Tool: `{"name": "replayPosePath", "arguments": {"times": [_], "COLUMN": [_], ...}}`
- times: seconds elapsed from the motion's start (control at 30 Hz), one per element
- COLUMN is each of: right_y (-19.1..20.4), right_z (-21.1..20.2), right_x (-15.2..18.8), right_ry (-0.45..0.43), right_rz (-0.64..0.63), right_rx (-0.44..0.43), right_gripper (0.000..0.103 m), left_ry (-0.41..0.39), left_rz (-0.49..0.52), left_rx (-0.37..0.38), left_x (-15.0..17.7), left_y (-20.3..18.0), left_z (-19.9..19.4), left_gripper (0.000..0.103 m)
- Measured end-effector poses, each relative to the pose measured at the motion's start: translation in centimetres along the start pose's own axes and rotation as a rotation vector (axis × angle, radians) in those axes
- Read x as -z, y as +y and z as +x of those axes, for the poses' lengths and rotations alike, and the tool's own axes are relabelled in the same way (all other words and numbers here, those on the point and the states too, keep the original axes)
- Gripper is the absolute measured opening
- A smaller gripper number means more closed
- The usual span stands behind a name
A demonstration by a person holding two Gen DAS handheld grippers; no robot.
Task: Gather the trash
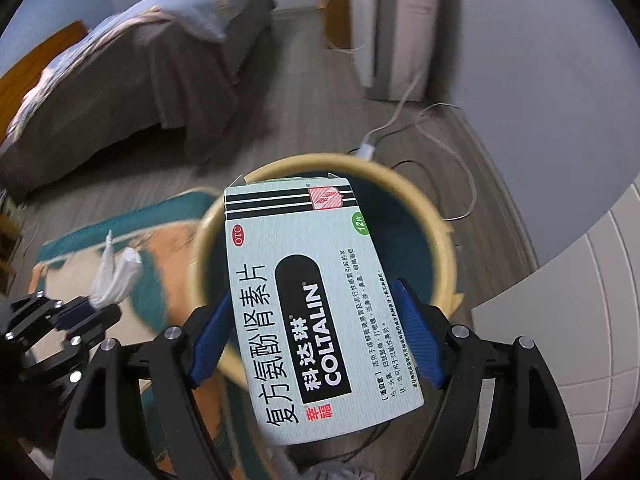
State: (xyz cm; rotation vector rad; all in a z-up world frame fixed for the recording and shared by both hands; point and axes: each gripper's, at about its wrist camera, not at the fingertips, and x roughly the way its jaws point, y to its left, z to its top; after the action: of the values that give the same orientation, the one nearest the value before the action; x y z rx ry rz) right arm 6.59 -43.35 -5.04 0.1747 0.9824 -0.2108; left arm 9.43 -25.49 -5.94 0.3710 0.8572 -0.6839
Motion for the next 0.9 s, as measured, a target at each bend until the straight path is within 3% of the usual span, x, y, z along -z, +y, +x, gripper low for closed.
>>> {"name": "replayPosePath", "arguments": {"times": [0.23,0.27,0.3,0.37,0.4,0.53,0.67,0.9], "right_y": [-2.4,-2.3,-2.1,-2.0,-2.0,-2.6,-3.2,-3.3], "right_z": [2.2,2.2,2.2,2.2,2.2,1.9,0.0,-3.5], "right_x": [-0.4,-0.6,-0.7,-0.8,-0.8,-0.7,0.3,2.1], "right_ry": [0.008,0.003,-0.001,-0.004,-0.010,-0.008,-0.012,-0.016], "right_rz": [0.064,0.065,0.066,0.061,0.054,0.046,0.086,0.130], "right_rx": [0.008,0.000,-0.005,-0.025,-0.025,0.001,0.012,0.079], "right_gripper": [0.076,0.077,0.079,0.089,0.091,0.091,0.097,0.097], "left_ry": [0.030,0.027,0.026,0.014,0.010,0.027,-0.032,-0.056], "left_rz": [0.057,0.064,0.062,0.048,0.044,0.011,-0.027,-0.075], "left_rx": [0.023,0.030,0.039,0.044,0.041,0.027,-0.007,-0.037], "left_x": [-3.0,-3.2,-3.3,-3.3,-3.1,-2.0,-1.7,-1.7], "left_y": [-3.0,-3.2,-3.4,-3.3,-2.9,-1.7,-1.2,-1.6], "left_z": [4.1,4.6,4.7,4.8,4.7,3.2,-0.6,-5.0], "left_gripper": [0.017,0.024,0.037,0.058,0.063,0.067,0.094,0.098]}}
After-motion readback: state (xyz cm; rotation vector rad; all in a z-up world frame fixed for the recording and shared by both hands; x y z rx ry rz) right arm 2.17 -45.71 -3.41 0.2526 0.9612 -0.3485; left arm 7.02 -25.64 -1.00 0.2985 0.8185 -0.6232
